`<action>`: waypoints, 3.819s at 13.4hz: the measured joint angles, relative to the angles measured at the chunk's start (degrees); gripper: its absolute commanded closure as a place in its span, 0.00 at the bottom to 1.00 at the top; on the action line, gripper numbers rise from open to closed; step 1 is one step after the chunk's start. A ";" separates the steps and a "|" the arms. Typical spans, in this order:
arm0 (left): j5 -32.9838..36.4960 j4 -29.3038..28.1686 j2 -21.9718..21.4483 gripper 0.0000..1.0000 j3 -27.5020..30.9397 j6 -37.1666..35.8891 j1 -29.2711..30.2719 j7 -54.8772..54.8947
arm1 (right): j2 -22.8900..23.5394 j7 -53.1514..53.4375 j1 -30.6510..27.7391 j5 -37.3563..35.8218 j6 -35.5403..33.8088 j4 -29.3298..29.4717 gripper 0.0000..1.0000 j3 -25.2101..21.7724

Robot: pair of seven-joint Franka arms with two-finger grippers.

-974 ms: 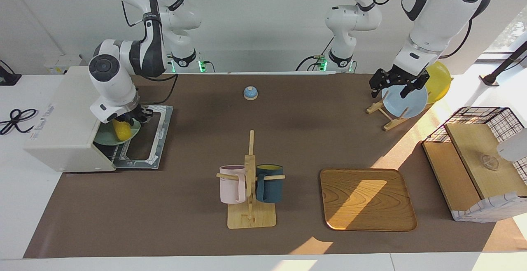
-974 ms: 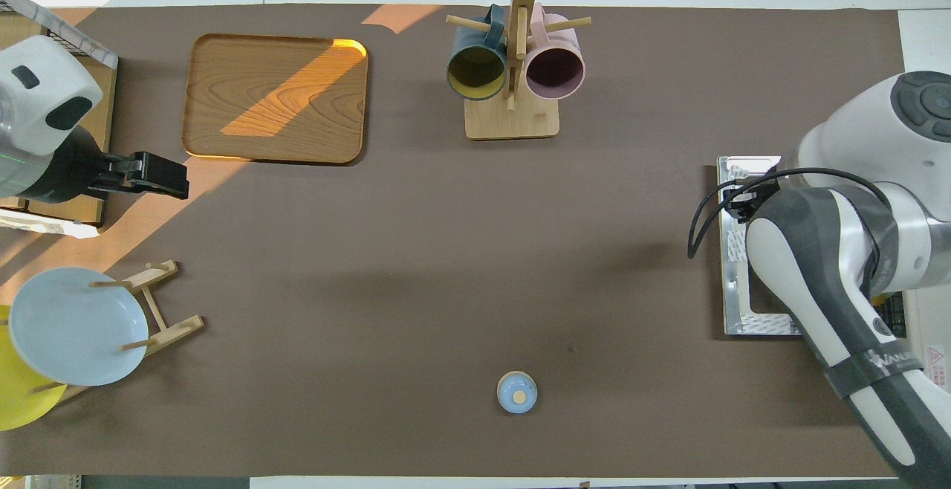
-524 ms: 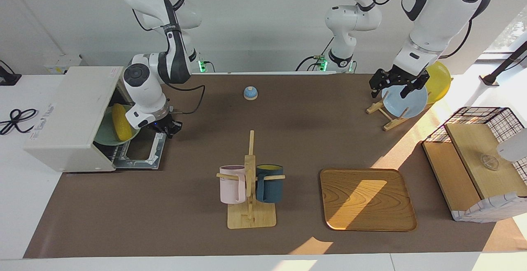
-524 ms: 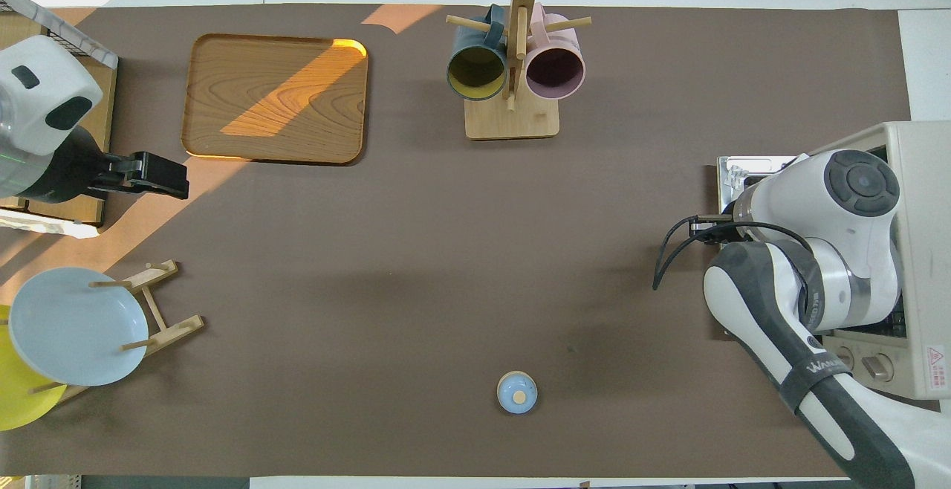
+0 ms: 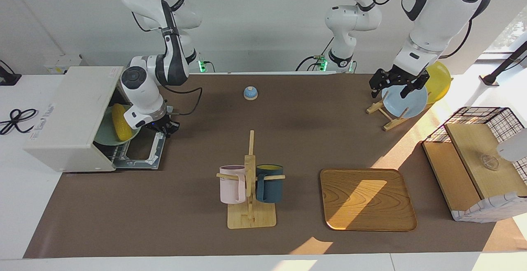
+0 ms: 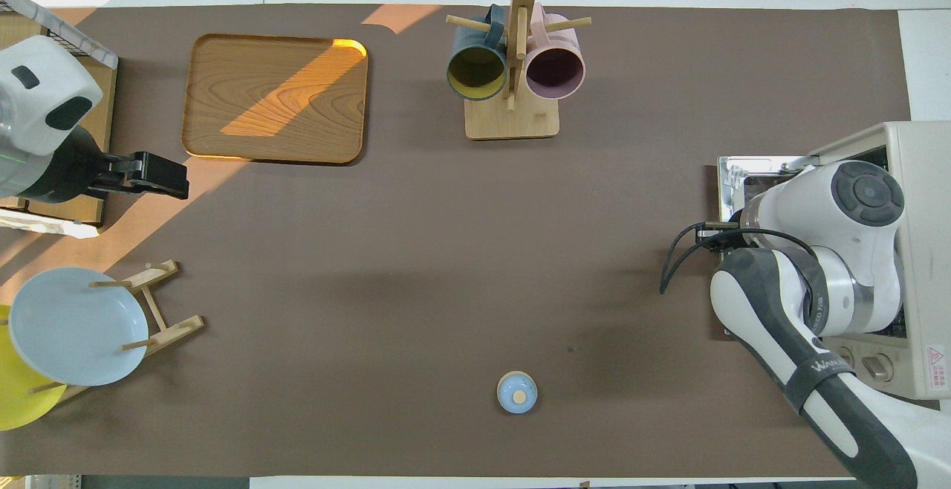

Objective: Put corn in oven

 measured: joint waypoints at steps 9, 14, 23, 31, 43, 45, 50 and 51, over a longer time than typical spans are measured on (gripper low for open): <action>0.00 0.00 0.00 0.00 0.00 0.00 0.00 0.00 | 0.06 -4.93 0.00 -2.14 -11.25 7.08 1.00 0.41; 0.00 0.00 0.00 0.00 0.00 0.00 0.00 0.00 | -3.09 -17.80 -7.34 -2.66 -29.82 20.17 1.00 0.01; 0.00 0.00 0.00 0.00 0.00 0.00 0.00 0.00 | -5.24 -15.84 -4.59 -1.84 -38.17 32.53 0.66 1.65; 0.00 0.00 0.00 0.00 0.00 0.00 0.00 0.00 | -4.03 -14.09 -4.08 -1.83 -43.15 34.87 0.00 1.49; 0.00 0.00 0.00 0.00 0.00 0.00 0.00 0.00 | -1.24 -13.59 -2.28 0.20 -47.76 39.36 0.00 1.49; 0.00 0.00 0.00 0.00 0.00 0.00 0.00 0.00 | -1.58 -13.59 -1.18 -0.01 -47.76 39.36 0.00 0.66; 0.00 0.00 0.00 0.00 0.00 0.00 0.00 0.00 | -1.59 -13.59 1.52 -0.24 -47.76 39.37 0.00 -3.59; 0.00 0.00 0.00 0.00 0.00 0.00 0.00 0.00 | -1.58 -13.59 1.64 -0.23 -47.76 39.33 0.00 -4.04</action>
